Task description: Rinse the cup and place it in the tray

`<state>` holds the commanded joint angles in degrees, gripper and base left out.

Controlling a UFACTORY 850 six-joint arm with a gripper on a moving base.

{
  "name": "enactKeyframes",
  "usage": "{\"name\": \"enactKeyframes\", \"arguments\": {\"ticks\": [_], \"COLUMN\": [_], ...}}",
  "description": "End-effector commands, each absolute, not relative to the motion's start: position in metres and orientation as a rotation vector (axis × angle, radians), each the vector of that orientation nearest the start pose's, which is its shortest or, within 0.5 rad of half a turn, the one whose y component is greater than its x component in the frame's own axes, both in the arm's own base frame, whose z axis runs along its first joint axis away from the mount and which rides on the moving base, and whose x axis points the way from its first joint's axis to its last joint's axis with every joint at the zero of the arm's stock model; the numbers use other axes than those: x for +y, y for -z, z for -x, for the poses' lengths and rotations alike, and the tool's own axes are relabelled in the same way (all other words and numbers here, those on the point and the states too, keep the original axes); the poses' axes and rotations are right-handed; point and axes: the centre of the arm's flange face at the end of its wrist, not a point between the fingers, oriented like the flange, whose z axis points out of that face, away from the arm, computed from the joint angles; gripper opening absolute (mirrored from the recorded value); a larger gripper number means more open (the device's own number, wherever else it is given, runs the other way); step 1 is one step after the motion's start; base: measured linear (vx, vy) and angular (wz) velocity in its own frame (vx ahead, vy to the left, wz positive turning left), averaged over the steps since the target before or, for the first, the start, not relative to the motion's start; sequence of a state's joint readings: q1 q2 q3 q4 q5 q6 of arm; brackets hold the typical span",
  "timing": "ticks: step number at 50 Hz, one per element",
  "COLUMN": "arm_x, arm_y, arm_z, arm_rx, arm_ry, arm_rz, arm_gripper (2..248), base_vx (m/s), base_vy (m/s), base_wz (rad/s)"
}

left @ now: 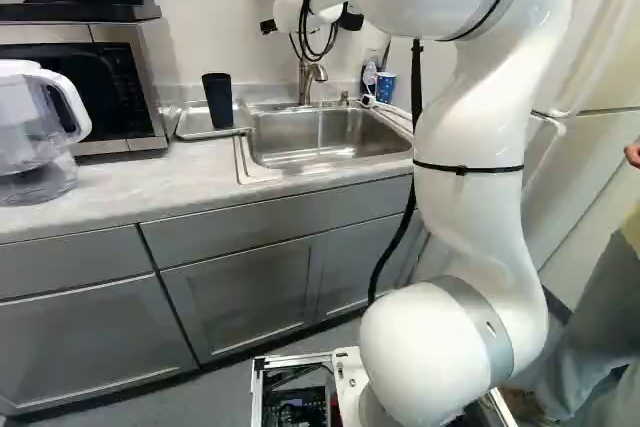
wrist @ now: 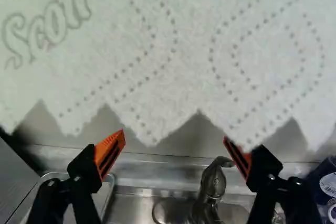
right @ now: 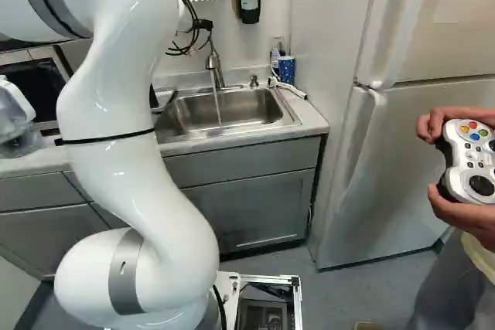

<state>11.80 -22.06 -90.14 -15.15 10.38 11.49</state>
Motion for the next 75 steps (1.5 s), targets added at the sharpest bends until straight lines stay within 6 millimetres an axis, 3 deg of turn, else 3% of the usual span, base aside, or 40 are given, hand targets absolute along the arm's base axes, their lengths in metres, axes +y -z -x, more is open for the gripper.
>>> {"name": "enactKeyframes", "arguments": {"ticks": [16,75], "arm_x": [0.144,0.142], "arm_y": [-0.674,-0.674], "arm_z": [-0.672,-0.665], "arm_rx": [-0.357,-0.356], "arm_ry": [1.867,1.85], "arm_rz": [2.339,2.359], "arm_gripper": [247,247], "base_vx": [0.0,0.0], "base_vy": [0.0,0.0], "base_wz": [0.0,0.0]}}
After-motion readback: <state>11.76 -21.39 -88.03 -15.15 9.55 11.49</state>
